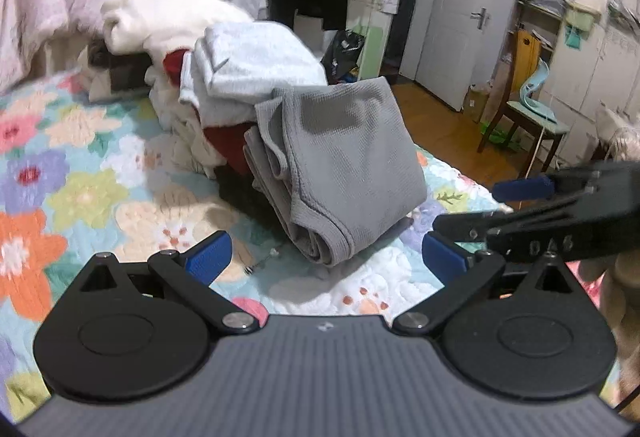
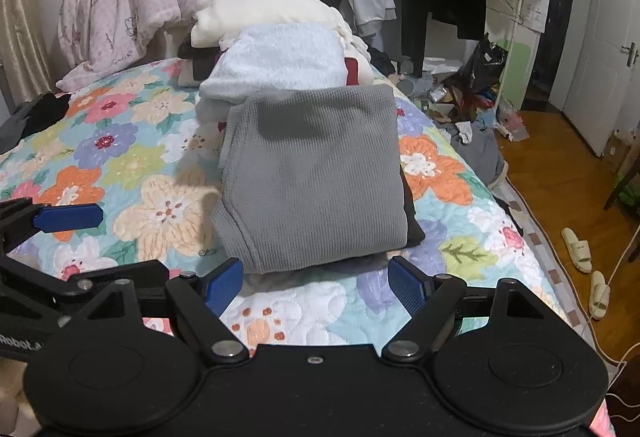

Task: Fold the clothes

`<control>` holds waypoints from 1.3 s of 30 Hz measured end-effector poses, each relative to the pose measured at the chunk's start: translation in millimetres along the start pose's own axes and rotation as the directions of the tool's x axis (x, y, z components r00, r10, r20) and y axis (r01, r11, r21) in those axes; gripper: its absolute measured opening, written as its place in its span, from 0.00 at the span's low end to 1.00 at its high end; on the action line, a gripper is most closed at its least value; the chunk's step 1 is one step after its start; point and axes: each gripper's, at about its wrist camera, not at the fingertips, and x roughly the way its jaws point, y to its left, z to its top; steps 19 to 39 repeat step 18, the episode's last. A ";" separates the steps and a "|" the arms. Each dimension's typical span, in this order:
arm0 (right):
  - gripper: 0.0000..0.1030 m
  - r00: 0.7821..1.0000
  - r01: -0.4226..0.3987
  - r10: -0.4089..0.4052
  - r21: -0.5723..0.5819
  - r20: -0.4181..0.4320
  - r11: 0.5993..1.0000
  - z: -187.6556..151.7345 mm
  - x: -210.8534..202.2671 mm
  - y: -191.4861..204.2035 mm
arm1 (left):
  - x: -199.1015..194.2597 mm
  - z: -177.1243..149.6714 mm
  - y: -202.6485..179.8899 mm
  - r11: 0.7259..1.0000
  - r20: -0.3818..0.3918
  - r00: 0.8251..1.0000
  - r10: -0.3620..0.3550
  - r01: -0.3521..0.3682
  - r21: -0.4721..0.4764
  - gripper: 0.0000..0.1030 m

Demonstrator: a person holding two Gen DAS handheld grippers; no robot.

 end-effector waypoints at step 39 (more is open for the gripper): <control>0.81 0.999 -0.039 0.039 0.114 -0.001 0.993 0.4 3.9 -21.0 | 2.0 -3.8 -3.5 1.000 -0.011 1.000 -0.022 0.021 -0.008 1.00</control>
